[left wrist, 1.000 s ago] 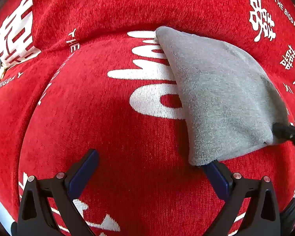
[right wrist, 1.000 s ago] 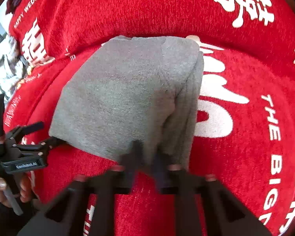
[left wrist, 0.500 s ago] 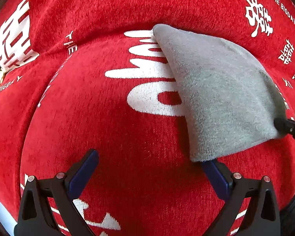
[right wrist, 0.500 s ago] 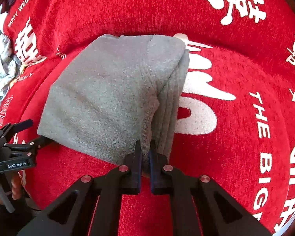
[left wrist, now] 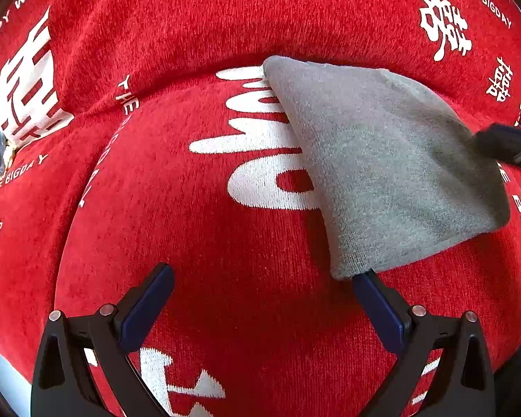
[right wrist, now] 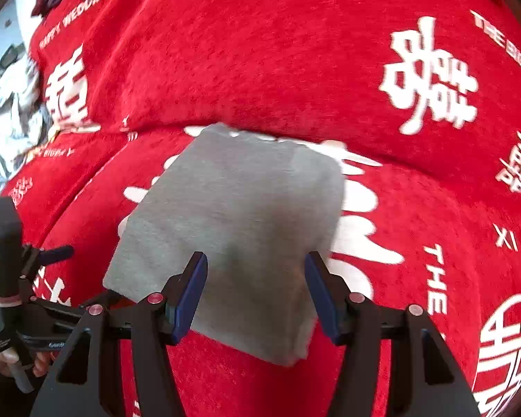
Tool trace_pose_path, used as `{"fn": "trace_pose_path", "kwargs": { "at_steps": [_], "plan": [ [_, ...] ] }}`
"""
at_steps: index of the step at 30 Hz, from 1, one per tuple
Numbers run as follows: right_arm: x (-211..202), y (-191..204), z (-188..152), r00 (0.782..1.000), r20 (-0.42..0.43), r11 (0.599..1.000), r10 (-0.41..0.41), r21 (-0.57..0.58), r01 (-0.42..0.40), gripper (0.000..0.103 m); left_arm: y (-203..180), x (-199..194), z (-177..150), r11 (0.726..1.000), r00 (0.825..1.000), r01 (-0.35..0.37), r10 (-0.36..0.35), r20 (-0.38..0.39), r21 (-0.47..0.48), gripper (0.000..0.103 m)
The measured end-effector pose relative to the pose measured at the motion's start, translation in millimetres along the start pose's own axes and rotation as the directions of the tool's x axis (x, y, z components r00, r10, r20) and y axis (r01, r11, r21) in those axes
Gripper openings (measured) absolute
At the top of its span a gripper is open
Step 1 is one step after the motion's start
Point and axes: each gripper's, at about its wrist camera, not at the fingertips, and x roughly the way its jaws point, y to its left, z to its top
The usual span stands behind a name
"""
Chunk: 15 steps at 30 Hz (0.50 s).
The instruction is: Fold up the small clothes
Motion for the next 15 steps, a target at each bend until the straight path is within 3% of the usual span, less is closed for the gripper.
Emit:
{"fn": "trace_pose_path", "kwargs": {
  "at_steps": [3,6,10,15],
  "plan": [
    [29.6,6.6,-1.6,0.997,-0.072,0.999,0.037,-0.016,-0.038,0.062,-0.9,-0.8,0.1,1.000,1.000,0.000,0.000,-0.001,0.007,0.103],
    [52.7,-4.9,-6.7,0.992,-0.122,1.000,0.018,0.008,-0.017,0.062,-0.5,-3.8,1.1,1.000,1.000,0.006,-0.006,-0.005,0.012,0.103],
    [37.0,-14.2,-1.0,0.992,-0.098,0.996,0.077,0.055,-0.072,0.062,-2.0,-15.9,7.1,0.999,1.000,0.028,-0.028,0.012,0.033,0.103],
    [25.2,-25.7,14.8,0.994,-0.028,0.990,0.102,0.099,-0.099,0.063,-4.0,-33.9,36.2,0.989,0.986,0.147,-0.148,0.082,0.024,0.103]
  ]
}}
